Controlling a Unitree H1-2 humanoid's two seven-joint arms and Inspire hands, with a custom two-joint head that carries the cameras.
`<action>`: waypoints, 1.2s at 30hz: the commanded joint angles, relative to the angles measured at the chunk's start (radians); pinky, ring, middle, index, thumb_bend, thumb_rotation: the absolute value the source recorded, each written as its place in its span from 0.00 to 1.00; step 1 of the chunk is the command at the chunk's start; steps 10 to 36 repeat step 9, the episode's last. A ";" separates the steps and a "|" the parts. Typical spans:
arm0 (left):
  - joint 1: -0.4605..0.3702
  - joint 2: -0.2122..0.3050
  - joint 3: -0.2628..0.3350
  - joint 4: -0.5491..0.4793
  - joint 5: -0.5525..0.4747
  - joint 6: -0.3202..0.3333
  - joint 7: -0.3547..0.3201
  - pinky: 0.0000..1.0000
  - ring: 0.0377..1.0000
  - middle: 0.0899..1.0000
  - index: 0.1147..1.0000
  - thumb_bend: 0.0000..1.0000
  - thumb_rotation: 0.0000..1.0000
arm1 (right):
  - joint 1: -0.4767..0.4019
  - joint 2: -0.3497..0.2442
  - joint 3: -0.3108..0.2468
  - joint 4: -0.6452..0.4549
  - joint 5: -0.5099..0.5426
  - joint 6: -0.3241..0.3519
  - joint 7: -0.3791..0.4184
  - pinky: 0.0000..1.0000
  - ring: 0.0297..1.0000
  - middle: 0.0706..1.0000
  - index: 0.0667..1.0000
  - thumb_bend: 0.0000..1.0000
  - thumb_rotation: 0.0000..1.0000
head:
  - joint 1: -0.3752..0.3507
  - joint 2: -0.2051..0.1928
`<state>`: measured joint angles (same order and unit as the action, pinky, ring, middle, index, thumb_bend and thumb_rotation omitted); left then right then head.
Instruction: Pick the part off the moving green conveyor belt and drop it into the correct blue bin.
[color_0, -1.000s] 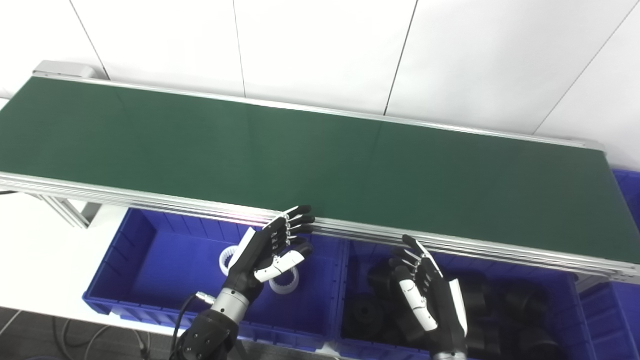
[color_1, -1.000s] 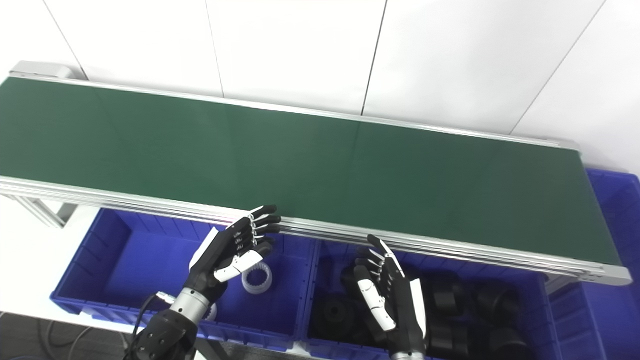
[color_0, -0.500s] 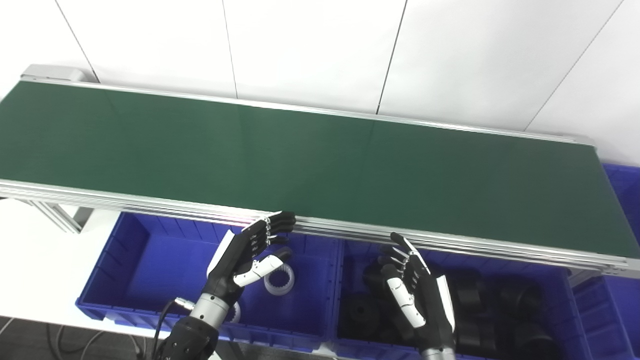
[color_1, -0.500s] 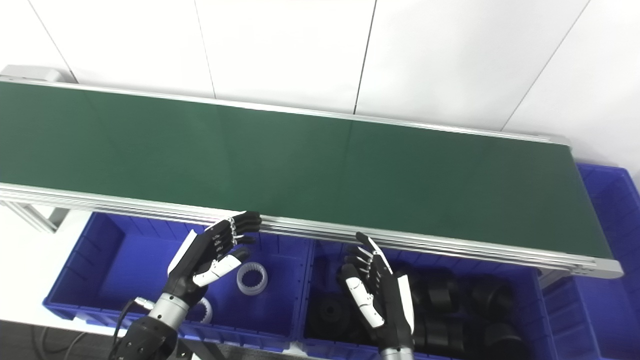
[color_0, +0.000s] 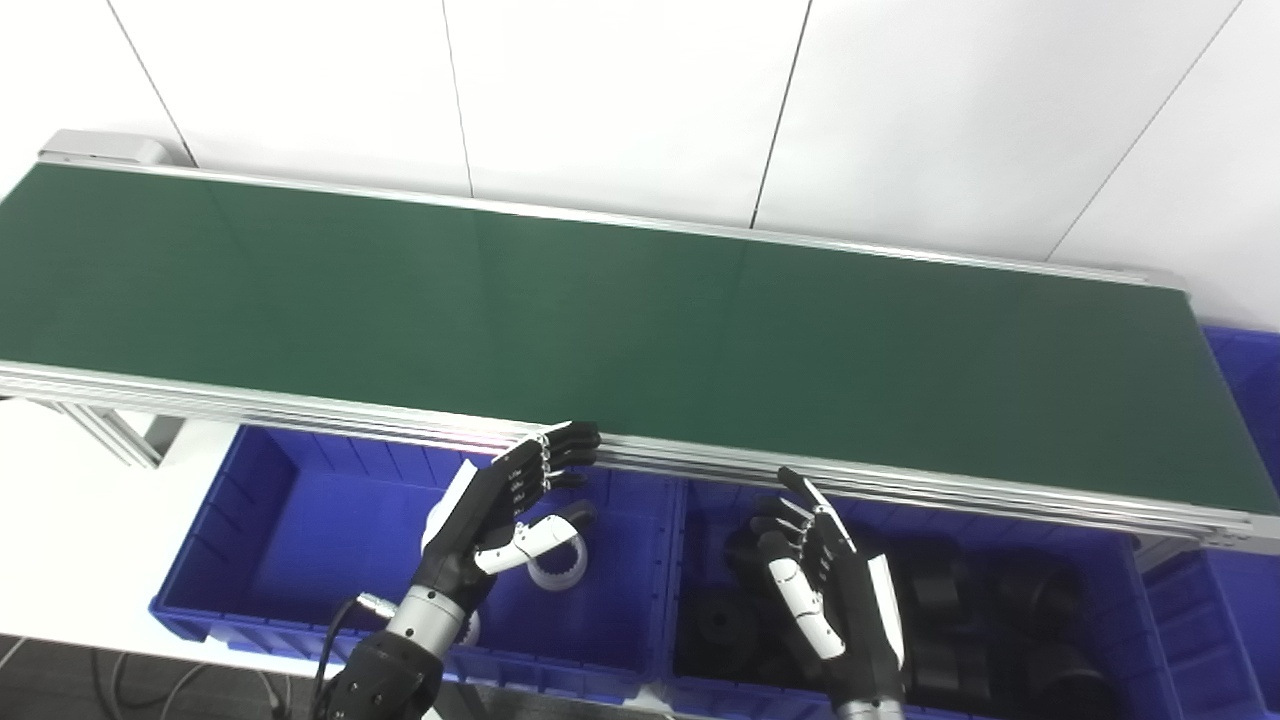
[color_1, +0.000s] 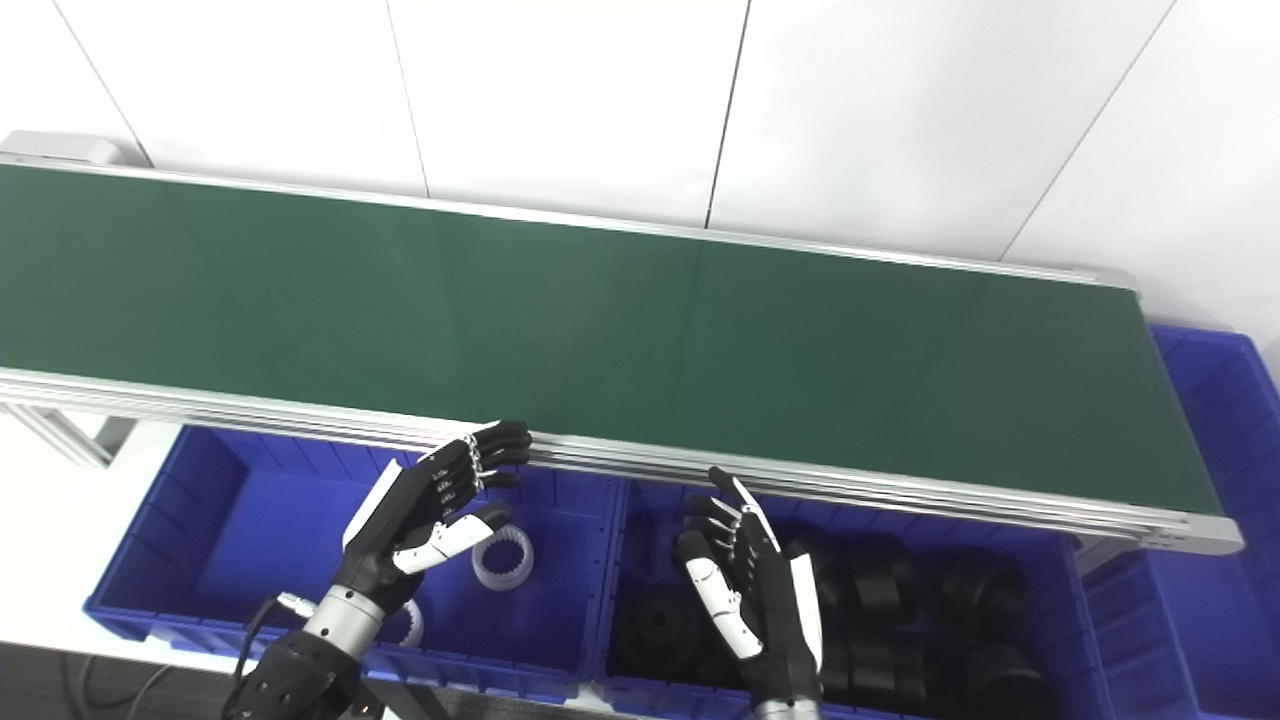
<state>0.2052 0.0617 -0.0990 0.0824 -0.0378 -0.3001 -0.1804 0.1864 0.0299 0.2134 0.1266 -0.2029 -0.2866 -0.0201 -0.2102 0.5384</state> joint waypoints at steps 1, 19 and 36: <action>-0.009 0.019 -0.007 -0.020 -0.011 -0.004 -0.020 0.76 0.81 0.82 0.79 0.77 0.51 | -0.006 0.013 0.007 -0.025 -0.007 -0.060 -0.012 0.67 0.73 0.76 0.87 0.56 0.74 | -0.020 -0.003; -0.022 0.024 -0.014 -0.005 -0.013 -0.007 -0.028 0.77 0.83 0.83 0.83 0.79 0.52 | -0.012 0.022 0.012 -0.014 -0.029 -0.052 -0.024 0.67 0.72 0.75 0.86 0.56 0.74 | -0.066 -0.010; -0.022 0.024 -0.014 -0.005 -0.013 -0.007 -0.028 0.77 0.83 0.83 0.83 0.79 0.52 | -0.012 0.022 0.012 -0.014 -0.029 -0.052 -0.024 0.67 0.72 0.75 0.86 0.56 0.74 | -0.066 -0.010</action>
